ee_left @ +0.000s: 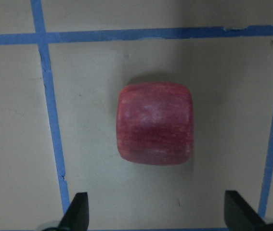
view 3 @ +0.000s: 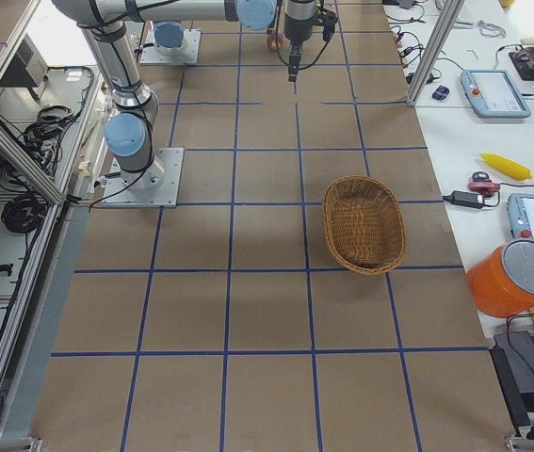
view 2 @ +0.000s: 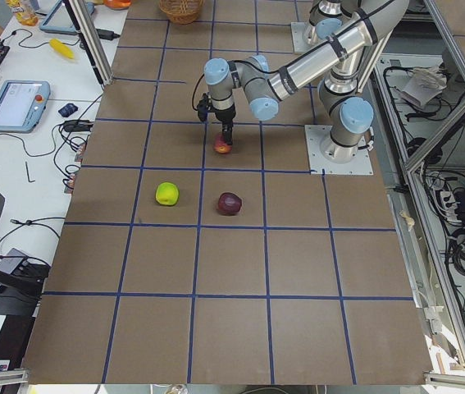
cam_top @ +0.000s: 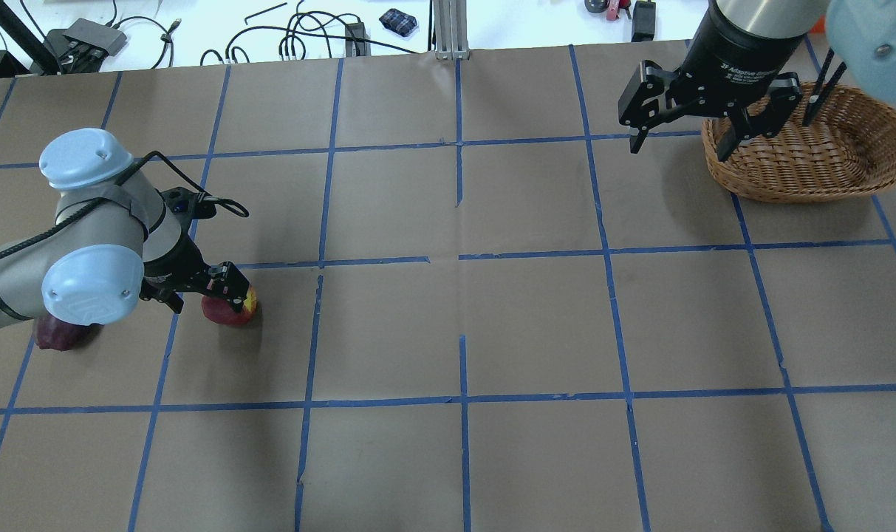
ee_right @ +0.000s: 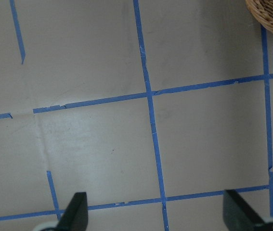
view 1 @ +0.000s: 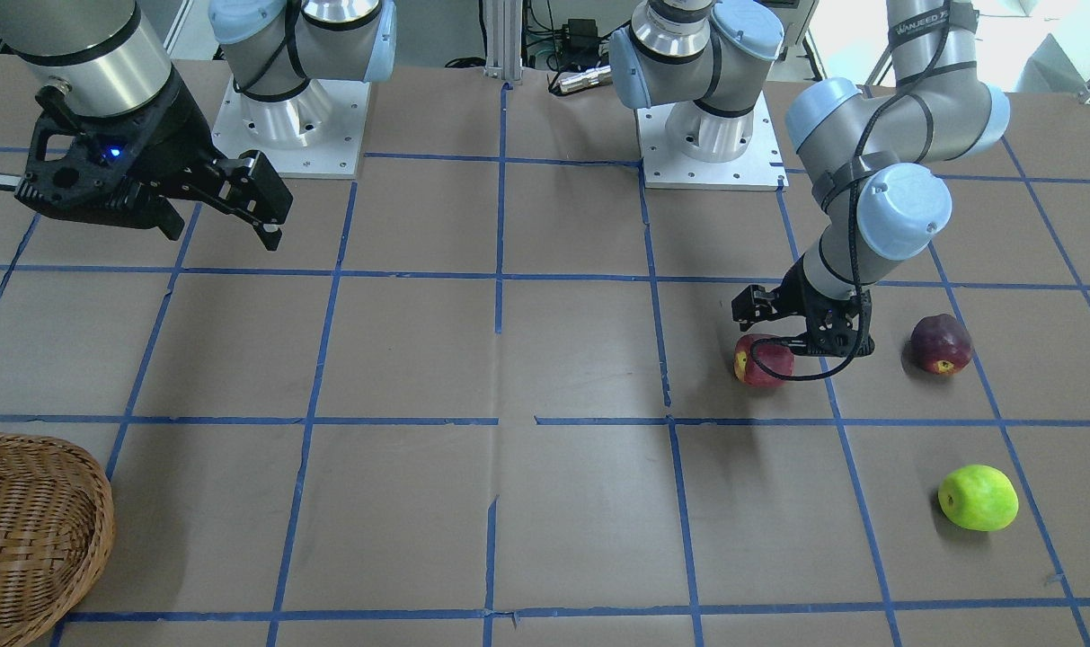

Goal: Put all apples into basket
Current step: 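Close the left gripper on the pinkish-red apple and lift it, then carry the pinkish-red apple to the table center and set it down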

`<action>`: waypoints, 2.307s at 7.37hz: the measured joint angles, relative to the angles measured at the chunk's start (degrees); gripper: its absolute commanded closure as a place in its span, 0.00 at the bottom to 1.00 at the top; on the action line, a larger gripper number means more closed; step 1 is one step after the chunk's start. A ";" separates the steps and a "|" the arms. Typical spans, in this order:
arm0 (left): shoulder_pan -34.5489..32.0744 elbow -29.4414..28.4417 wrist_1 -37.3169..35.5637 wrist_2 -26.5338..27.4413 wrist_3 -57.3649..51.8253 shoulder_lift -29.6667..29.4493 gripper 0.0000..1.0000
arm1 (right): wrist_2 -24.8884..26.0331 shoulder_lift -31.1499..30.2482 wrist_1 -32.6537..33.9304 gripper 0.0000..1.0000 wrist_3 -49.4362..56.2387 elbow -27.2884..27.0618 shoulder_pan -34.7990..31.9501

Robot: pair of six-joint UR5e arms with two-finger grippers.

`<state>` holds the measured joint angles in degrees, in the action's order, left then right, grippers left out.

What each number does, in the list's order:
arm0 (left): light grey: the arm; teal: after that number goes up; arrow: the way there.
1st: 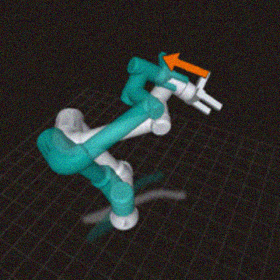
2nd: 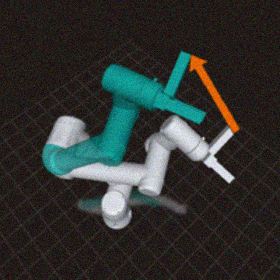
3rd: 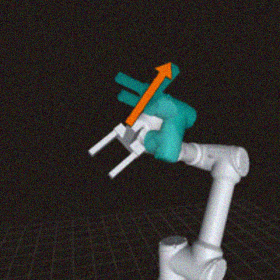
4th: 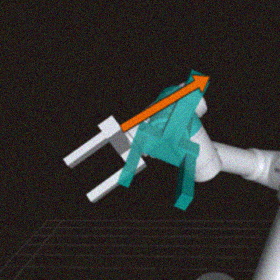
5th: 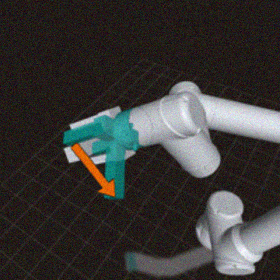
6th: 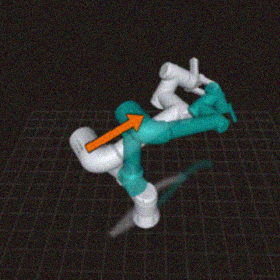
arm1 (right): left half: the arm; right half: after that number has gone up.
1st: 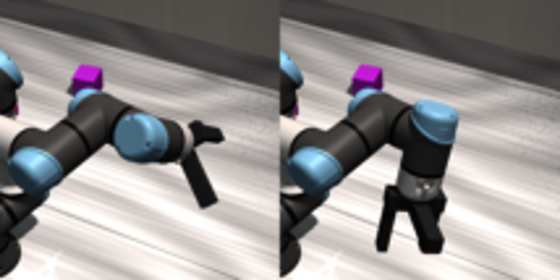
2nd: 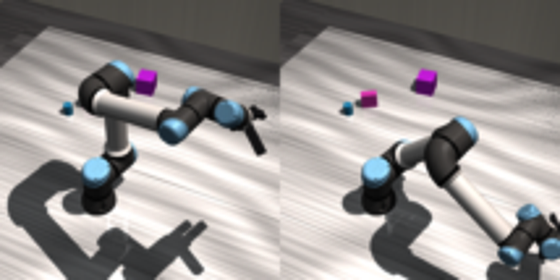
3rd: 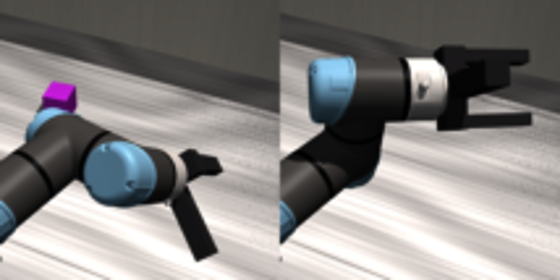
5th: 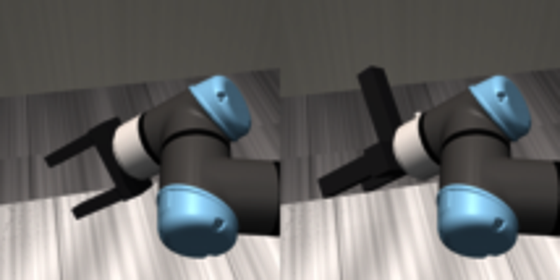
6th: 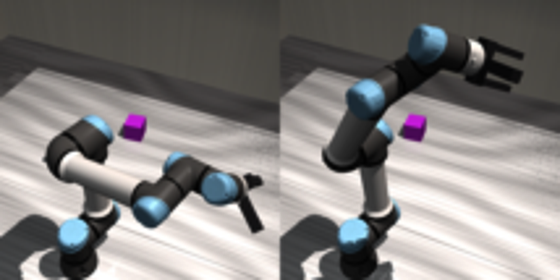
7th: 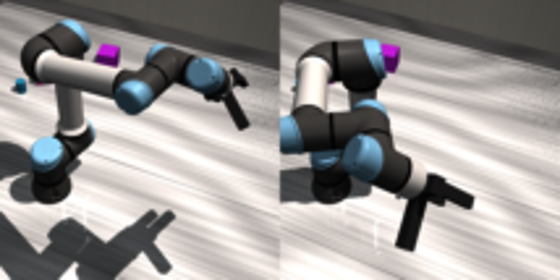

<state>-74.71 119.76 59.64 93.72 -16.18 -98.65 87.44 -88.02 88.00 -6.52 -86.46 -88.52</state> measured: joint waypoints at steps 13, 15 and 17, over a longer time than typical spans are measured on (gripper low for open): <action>-18.79 -18.28 10.87 -9.07 37.00 -5.28 0.76 | 0.15 0.98 -0.07 0.00 -0.26 -0.11 -0.07; -26.47 -20.74 5.47 -13.30 51.31 -9.39 0.76 | -0.06 2.22 0.06 0.00 -0.21 -0.09 -0.07; -32.68 -21.46 -0.71 -16.09 60.82 -14.23 0.75 | -0.13 4.40 2.00 0.00 -0.32 -0.04 -0.07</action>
<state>-107.39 98.30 58.93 77.63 44.64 -112.88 87.30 -83.62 90.00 -6.84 -86.50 -88.59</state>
